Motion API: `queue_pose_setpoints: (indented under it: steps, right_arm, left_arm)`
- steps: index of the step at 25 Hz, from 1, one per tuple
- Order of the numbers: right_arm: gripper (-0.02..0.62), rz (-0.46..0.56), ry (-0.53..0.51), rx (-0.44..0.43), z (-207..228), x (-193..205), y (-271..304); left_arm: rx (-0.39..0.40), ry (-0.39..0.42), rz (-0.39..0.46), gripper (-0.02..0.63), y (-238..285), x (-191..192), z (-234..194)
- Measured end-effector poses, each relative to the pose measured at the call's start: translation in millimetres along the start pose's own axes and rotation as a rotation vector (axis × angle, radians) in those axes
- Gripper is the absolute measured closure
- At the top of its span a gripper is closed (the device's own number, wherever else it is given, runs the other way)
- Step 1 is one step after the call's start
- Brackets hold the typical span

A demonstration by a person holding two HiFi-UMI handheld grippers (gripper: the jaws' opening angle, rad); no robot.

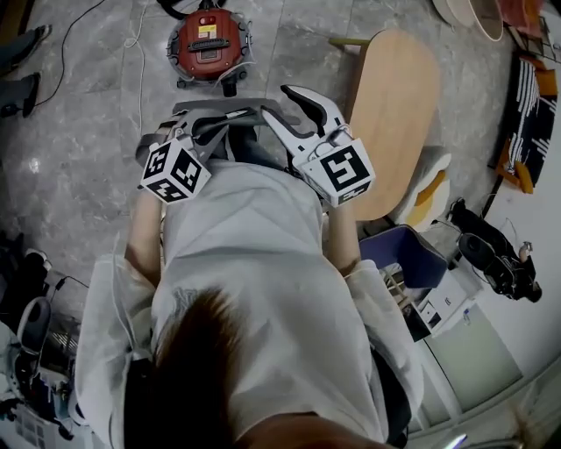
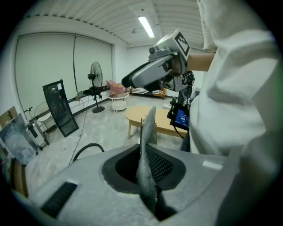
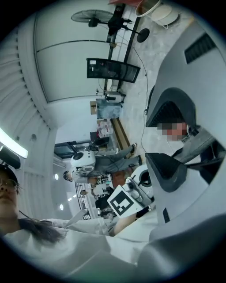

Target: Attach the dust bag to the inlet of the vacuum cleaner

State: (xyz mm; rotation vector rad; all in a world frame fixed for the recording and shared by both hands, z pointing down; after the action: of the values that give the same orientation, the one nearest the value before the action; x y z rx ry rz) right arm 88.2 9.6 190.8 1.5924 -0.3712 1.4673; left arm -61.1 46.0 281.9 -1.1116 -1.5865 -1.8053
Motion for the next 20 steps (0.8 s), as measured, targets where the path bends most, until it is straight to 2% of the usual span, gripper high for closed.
queue_pose_setpoints:
  steps: [3,8,12,15,18,20]
  right_arm:
    - [0.407,-0.1,-0.057,-0.111,-4.6,13.7,11.1]
    - [0.426,-0.334,-0.265,-0.291,-14.4,49.2,31.4]
    - [0.439,-0.493,-0.36,-0.409,-18.9,79.3,47.2]
    - [0.443,-0.583,-0.397,-0.466,-16.7,100.8,53.2]
    - [0.51,-0.625,-0.466,-0.484,-8.0,119.4,58.7]
    - [0.527,-0.627,-0.488,-0.495,-2.4,129.8,59.6]
  left_arm:
    - [0.017,0.002,-0.016,0.568,7.9,5.8,-0.5]
    - [0.045,0.007,-0.051,0.568,20.7,15.5,2.4]
    - [0.047,0.008,-0.077,0.568,30.3,19.3,3.7]
    - [0.034,-0.001,-0.084,0.568,39.7,17.5,5.9]
    - [0.025,0.001,-0.099,0.568,52.5,18.8,7.4]
    - [0.016,0.003,-0.113,0.568,62.7,22.6,10.1]
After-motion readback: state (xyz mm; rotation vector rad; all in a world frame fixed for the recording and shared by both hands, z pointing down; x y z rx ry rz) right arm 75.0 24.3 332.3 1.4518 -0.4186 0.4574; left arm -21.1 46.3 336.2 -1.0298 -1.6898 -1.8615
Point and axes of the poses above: the fingertips, and each gripper's own axes: y forward along the fingers, z to its right, x out of its underside, the point moved 7 cm from there along -y, backward along the fingers, and after that the axes turned 7 degrees about z, right-handed, at the moved point
